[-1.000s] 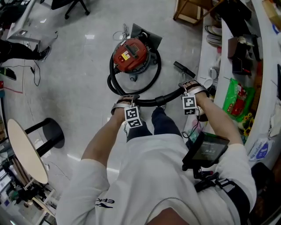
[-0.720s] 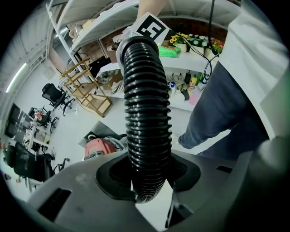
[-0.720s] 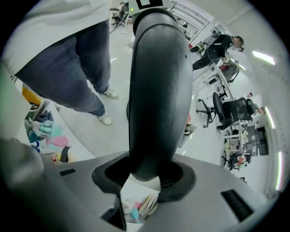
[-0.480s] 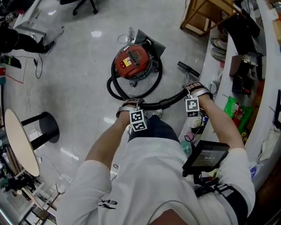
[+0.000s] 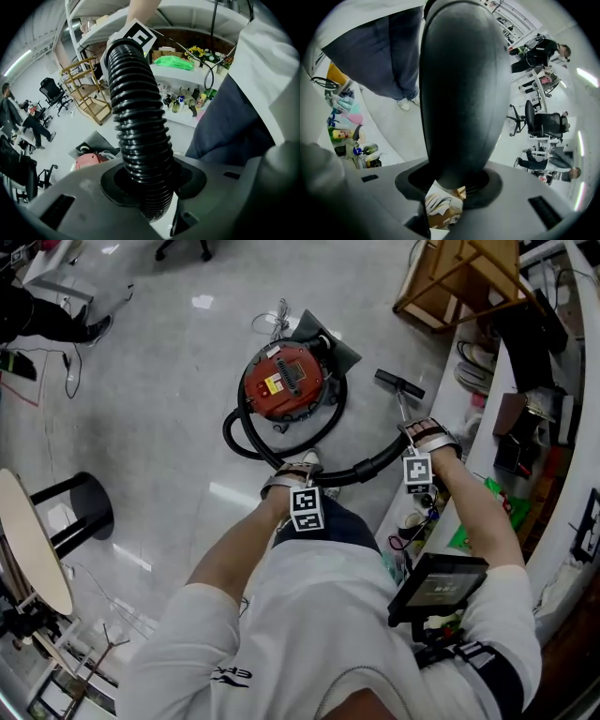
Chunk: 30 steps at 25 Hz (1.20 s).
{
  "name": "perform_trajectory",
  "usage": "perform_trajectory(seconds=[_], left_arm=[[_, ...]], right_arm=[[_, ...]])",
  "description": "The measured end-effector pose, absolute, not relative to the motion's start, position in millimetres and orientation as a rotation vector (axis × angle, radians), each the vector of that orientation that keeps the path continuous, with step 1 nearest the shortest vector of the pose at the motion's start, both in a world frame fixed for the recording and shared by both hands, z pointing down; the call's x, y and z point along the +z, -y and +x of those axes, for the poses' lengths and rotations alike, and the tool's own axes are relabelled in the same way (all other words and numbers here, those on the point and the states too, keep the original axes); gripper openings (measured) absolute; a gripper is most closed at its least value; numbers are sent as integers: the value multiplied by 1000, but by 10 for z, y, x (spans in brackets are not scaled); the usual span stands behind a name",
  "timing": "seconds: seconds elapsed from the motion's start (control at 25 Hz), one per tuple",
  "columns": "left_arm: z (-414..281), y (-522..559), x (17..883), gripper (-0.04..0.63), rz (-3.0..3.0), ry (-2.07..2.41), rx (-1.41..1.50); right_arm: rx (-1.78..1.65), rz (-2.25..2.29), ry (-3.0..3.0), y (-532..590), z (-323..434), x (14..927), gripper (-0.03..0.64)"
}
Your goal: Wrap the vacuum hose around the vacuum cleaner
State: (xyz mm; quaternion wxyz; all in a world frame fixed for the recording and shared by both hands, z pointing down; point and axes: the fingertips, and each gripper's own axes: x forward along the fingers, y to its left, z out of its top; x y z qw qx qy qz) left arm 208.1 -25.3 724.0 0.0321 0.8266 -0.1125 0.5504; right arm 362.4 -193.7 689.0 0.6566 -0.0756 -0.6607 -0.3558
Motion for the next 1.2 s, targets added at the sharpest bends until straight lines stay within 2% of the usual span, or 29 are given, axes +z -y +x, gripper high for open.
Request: perform_trajectory(seconds=[0.64,1.2], left_arm=[[2473,896,7437,110,2554,426,1467],[2680,1679,7631,106,2394,664,1339]], right_arm=[[-982,-225,1437,3019,3496,7042,158],[-1217,-326,1464,4098,2948,7200,158]])
